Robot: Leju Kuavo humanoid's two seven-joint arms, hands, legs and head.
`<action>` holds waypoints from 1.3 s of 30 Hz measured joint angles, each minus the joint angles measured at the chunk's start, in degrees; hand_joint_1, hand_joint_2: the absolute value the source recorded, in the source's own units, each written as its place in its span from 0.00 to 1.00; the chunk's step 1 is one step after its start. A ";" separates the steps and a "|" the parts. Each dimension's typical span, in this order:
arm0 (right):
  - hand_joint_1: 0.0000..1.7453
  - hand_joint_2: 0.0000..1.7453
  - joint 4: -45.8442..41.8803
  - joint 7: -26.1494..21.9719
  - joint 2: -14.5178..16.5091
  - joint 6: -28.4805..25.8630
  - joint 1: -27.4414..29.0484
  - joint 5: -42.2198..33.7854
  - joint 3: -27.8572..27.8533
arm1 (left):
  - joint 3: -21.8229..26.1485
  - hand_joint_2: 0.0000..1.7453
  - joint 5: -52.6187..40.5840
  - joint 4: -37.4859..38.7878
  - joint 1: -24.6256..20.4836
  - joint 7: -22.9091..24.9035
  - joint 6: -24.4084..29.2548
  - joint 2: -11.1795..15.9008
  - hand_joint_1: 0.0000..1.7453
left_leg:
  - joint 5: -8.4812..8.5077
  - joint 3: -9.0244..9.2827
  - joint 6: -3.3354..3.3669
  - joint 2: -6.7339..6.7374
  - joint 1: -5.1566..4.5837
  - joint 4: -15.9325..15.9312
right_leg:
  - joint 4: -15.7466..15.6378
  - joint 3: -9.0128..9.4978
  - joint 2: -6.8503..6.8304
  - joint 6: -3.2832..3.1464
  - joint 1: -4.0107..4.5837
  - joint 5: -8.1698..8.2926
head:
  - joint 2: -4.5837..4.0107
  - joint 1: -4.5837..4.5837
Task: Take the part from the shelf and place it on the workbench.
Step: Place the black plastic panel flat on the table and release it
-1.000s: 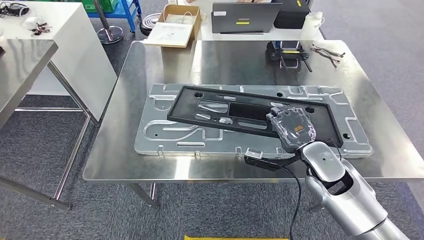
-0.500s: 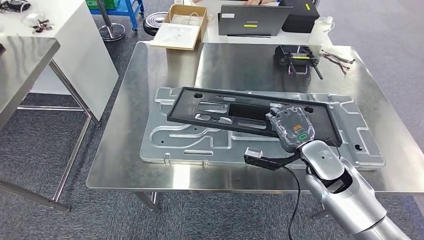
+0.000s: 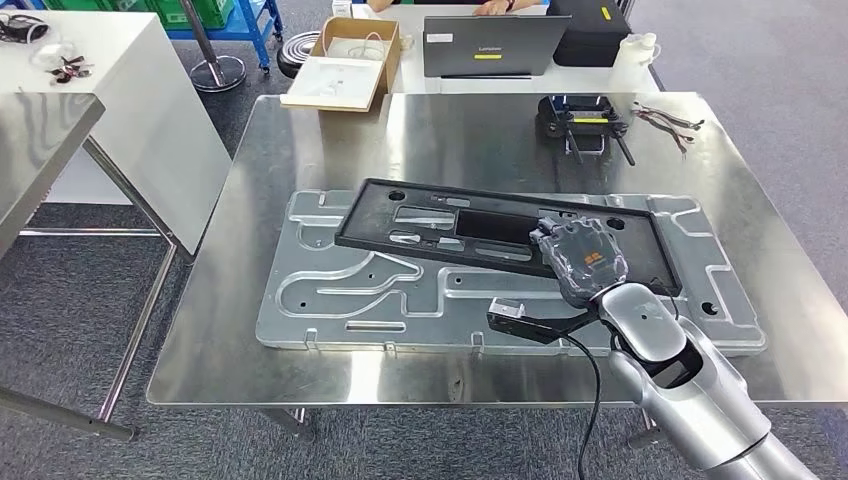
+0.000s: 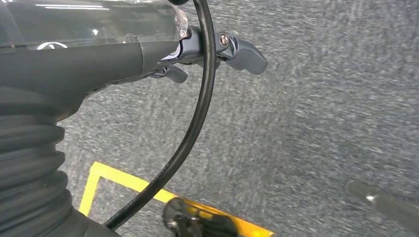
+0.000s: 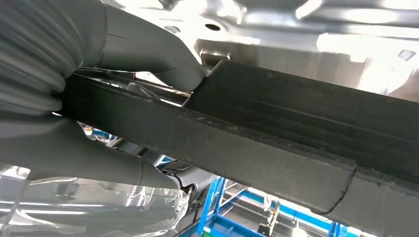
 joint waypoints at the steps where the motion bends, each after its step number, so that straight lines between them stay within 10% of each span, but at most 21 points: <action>1: 0.75 0.75 0.01 0.01 0.00 -0.01 -0.01 -0.02 0.00 | 0.02 1.00 0.00 0.00 -0.02 -0.02 0.02 0.04 0.00 | 0.67 0.93 0.24 0.00 -0.07 -2.22 | 0.12 0.01 0.04 0.14 0.10 -0.20 | 0.00 0.01; 4: 0.00 0.00 0.03 -0.01 0.01 -0.03 0.12 -0.05 0.00 | 0.07 1.00 0.07 0.00 0.02 -0.19 0.03 0.07 0.00 | 0.53 1.29 0.20 -0.04 -0.18 -3.55 | 0.28 -0.34 0.06 0.27 0.21 -0.33 | 0.00 0.01; 11: 0.00 0.00 0.42 -0.02 0.06 0.00 0.26 -0.11 0.17 | 0.86 1.00 0.69 0.00 -0.10 0.30 -1.26 0.02 0.00 | 0.27 1.22 0.58 -0.14 -0.42 -3.52 | -0.15 -0.16 -0.03 0.50 0.05 -0.31 | 0.00 0.02; 15: 0.00 0.00 0.97 -0.07 0.17 0.23 0.29 -0.24 0.64 | 1.04 0.00 0.73 0.00 -0.13 0.62 -1.38 0.02 0.00 | 0.27 1.22 0.72 -0.14 -0.46 -3.48 | -0.18 -0.15 -0.03 0.78 0.03 -0.24 | 0.00 0.01; 39: 0.00 0.00 4.99 -0.28 1.46 0.42 1.40 -1.05 2.15 | 2.51 0.00 1.11 0.00 -0.25 1.49 -1.50 -0.37 0.00 | 1.26 2.06 1.40 0.04 -0.09 -4.72 | -0.69 0.33 0.01 1.57 0.18 0.05 | 0.00 0.01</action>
